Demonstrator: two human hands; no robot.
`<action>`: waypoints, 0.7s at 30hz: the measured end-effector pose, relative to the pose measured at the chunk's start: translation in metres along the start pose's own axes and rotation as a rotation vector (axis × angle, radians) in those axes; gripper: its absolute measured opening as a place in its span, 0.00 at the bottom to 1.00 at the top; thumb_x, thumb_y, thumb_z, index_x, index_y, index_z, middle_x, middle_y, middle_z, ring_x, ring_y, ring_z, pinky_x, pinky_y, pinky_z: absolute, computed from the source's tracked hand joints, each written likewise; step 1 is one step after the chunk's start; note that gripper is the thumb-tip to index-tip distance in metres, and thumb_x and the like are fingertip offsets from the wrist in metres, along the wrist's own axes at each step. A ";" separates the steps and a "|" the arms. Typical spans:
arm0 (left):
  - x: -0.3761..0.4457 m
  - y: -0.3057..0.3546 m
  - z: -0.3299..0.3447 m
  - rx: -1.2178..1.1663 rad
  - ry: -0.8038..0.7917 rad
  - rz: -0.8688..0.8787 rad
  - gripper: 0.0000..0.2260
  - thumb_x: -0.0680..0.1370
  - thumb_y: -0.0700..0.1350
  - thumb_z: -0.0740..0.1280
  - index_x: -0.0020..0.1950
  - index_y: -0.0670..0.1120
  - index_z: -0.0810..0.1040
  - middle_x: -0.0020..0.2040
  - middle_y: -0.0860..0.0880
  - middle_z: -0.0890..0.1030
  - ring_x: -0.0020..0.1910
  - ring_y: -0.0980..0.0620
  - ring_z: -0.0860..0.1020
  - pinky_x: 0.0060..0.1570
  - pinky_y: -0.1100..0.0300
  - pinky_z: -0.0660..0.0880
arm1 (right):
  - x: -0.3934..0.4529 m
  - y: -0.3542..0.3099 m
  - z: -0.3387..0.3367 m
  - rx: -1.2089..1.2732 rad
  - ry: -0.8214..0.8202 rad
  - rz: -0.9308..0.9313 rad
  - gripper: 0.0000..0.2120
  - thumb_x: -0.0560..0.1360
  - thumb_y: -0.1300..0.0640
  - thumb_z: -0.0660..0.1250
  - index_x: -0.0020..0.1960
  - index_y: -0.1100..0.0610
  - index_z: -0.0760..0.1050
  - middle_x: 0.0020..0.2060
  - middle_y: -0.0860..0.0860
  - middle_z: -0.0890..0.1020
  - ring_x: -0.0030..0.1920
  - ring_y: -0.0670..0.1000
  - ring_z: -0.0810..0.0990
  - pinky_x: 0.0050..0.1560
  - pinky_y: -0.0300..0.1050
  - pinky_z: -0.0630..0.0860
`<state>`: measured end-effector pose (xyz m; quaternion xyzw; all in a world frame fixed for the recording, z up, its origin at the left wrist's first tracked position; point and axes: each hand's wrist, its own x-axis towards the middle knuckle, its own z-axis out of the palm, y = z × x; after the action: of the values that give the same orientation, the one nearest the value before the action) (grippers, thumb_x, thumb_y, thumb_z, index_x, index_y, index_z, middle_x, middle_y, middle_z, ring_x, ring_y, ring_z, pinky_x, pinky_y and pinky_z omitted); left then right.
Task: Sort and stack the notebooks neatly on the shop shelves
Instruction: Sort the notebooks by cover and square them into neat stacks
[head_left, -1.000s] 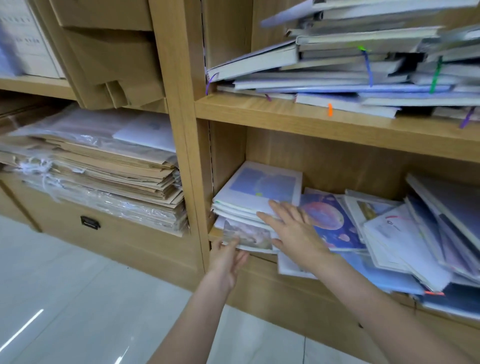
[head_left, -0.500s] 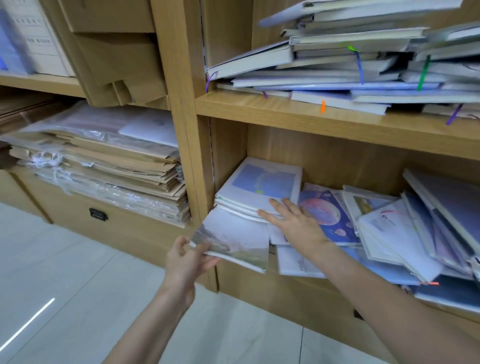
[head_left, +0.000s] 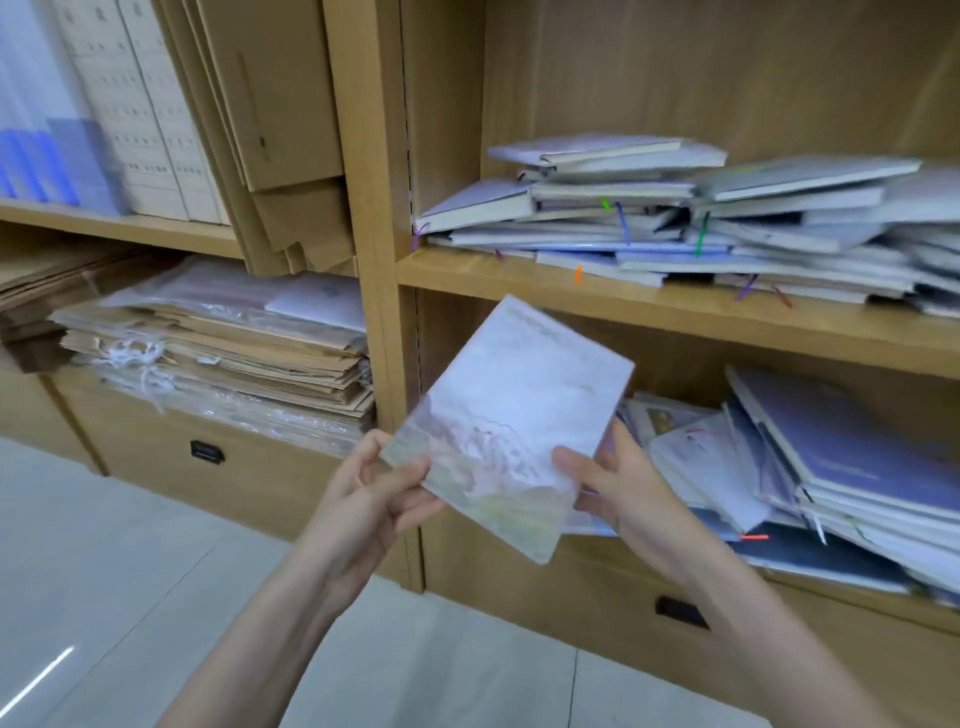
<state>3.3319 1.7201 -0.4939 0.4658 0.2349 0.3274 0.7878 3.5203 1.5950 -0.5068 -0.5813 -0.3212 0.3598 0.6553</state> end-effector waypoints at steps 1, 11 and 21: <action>-0.003 -0.006 0.012 0.010 -0.040 0.037 0.08 0.74 0.34 0.64 0.48 0.43 0.68 0.43 0.44 0.84 0.38 0.48 0.84 0.41 0.58 0.81 | -0.013 -0.005 -0.005 -0.013 -0.018 -0.025 0.38 0.65 0.54 0.77 0.68 0.44 0.60 0.64 0.45 0.74 0.58 0.49 0.79 0.49 0.49 0.80; 0.040 -0.012 0.113 0.150 -0.279 0.289 0.06 0.74 0.38 0.68 0.49 0.45 0.76 0.50 0.46 0.83 0.53 0.51 0.80 0.57 0.59 0.76 | -0.043 -0.111 -0.060 -0.179 0.322 -0.547 0.26 0.74 0.67 0.65 0.66 0.48 0.62 0.48 0.48 0.83 0.37 0.46 0.82 0.29 0.40 0.78; 0.113 0.013 0.187 1.094 -0.079 0.977 0.15 0.75 0.35 0.60 0.59 0.46 0.74 0.66 0.46 0.68 0.69 0.47 0.61 0.66 0.52 0.59 | 0.054 -0.243 -0.158 -0.129 0.768 -0.296 0.17 0.76 0.63 0.66 0.63 0.64 0.69 0.52 0.56 0.75 0.29 0.46 0.80 0.27 0.35 0.77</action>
<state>3.5299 1.6994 -0.4043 0.8555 0.1017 0.4600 0.2147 3.7054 1.5412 -0.2835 -0.6606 -0.1554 -0.0022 0.7345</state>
